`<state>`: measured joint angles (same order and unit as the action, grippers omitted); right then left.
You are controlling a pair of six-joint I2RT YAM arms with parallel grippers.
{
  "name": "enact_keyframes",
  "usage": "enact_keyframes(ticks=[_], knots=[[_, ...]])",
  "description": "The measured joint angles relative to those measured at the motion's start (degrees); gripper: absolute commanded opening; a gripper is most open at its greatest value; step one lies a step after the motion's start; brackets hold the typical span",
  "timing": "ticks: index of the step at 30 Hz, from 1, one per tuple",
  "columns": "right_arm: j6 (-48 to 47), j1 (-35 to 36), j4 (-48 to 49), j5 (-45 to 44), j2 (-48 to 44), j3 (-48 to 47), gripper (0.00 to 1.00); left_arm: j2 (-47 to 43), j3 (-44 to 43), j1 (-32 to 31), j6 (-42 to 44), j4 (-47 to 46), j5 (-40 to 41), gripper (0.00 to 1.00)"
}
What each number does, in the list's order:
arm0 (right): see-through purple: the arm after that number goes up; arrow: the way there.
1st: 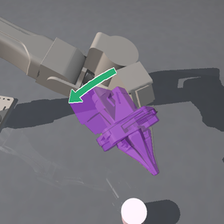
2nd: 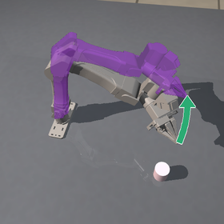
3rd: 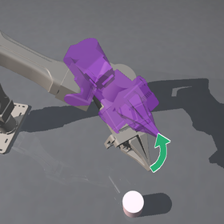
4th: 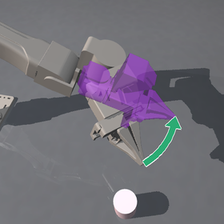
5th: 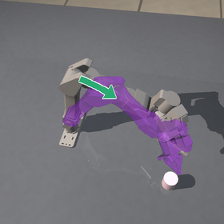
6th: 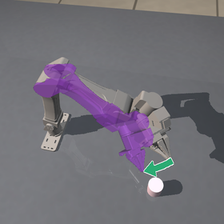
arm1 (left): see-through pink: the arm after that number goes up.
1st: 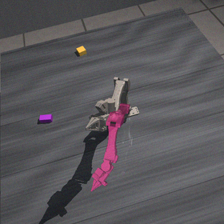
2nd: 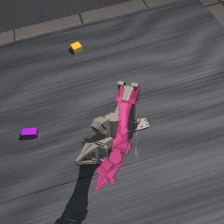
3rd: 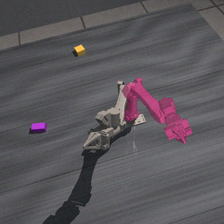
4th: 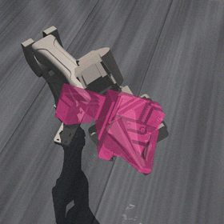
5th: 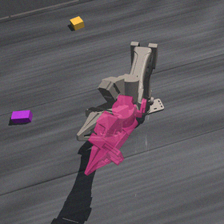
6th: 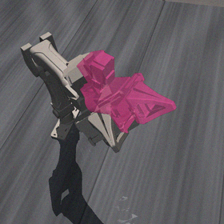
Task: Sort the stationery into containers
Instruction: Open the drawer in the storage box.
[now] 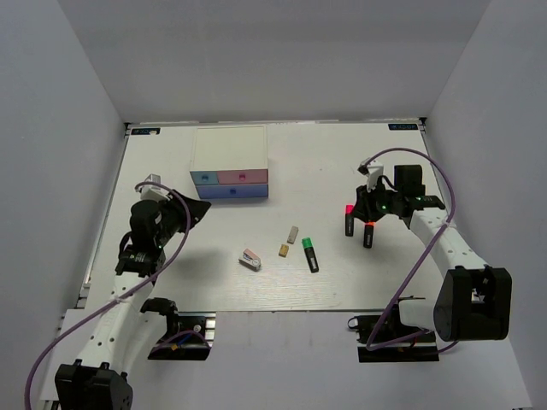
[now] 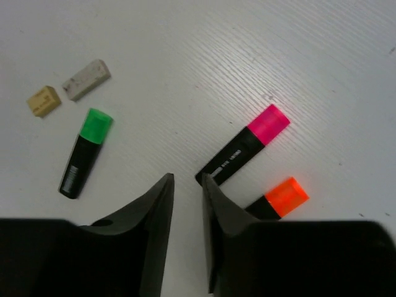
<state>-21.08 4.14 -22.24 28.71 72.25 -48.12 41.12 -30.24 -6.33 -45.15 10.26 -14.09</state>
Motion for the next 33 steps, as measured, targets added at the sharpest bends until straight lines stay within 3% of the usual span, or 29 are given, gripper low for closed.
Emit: enact_keyframes(ticks=[1, 3, 5, 7, 10, 15, 29, 33], knots=[[0.4, 0.0, 0.1, 0.9, 0.0, 0.0, 0.38, 0.3, 0.8, 0.0, -0.8, -1.0, -0.2, 0.59], [1.2, 0.0, 0.8, 2.9, -0.3, 0.5, 0.6, 0.9, 3.0, 0.0, -2.8, -3.5, -0.5, 0.68], [1.8, 0.0, 2.4, 4.7, -0.9, 1.7, 0.61, 2.1, 5.6, 0.0, -5.0, -6.8, -0.7, 0.68], [2.6, 0.0, 4.0, 6.5, -1.2, 3.0, 0.56, 4.2, 7.8, 0.0, -7.6, -9.9, -0.5, 0.68], [3.7, 0.1, 6.5, 8.5, -1.2, 4.3, 0.39, 8.0, 9.2, 0.1, -10.5, -14.4, 0.4, 0.63], [6.1, 0.0, 11.6, 10.9, -1.3, 6.4, 0.3, 13.3, 11.0, 0.7, -14.7, -23.7, 3.3, 0.48], [9.0, 0.0, 23.0, 15.3, -5.6, 13.0, 0.32, 28.8, 11.4, 5.0, -22.4, -42.4, 5.9, 0.56], [8.9, 0.0, 24.2, 16.1, -5.6, 13.4, 0.26, 33.0, 11.2, 5.6, -22.9, -45.9, 5.1, 0.56]])
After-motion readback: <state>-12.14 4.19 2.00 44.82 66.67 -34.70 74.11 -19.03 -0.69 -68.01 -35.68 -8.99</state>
